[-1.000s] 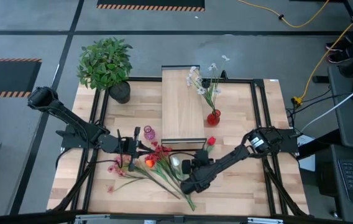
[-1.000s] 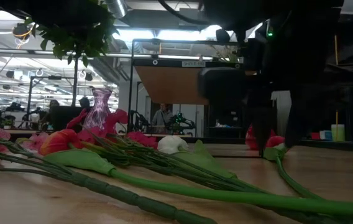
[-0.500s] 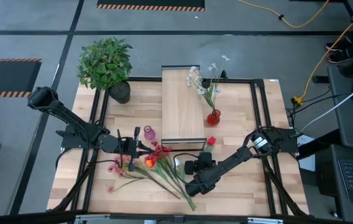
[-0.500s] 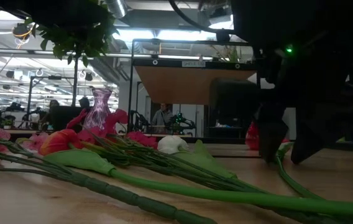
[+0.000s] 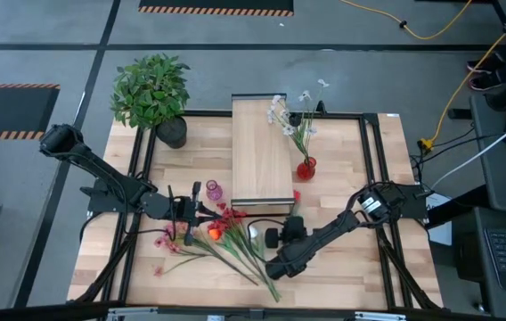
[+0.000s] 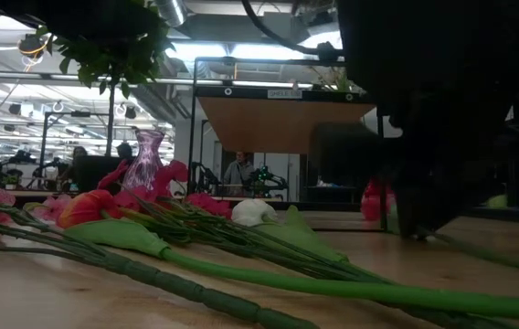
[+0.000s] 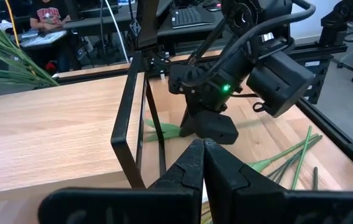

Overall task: Pick and place flowers into a vace then onto a shelf
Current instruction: Put the red tulip into the red vase

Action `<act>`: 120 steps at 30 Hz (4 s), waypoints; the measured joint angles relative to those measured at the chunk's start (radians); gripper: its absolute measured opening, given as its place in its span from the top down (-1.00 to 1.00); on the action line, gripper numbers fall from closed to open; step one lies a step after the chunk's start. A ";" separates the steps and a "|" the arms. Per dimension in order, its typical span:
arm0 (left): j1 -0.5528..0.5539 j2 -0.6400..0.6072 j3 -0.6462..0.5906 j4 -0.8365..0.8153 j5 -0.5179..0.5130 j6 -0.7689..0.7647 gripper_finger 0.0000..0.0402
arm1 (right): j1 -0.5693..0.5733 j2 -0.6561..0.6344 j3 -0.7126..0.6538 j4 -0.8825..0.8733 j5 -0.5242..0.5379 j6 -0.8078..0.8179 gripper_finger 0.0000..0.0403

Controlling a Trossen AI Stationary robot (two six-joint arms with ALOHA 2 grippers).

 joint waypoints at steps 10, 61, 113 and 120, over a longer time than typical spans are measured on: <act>0.000 0.000 0.000 0.000 0.000 0.000 0.98 | 0.034 0.005 -0.007 -0.131 -0.081 0.051 0.96; 0.000 0.000 0.000 0.000 0.022 0.001 0.98 | 0.178 -0.921 -0.593 0.143 0.424 -0.463 0.96; 0.127 0.000 0.000 0.001 -0.027 -0.008 0.98 | -0.064 -1.897 -1.465 1.943 0.181 -2.588 0.98; 0.127 0.000 0.000 0.000 -0.027 -0.008 0.98 | -0.214 -1.890 -1.441 1.951 -0.049 -2.574 0.98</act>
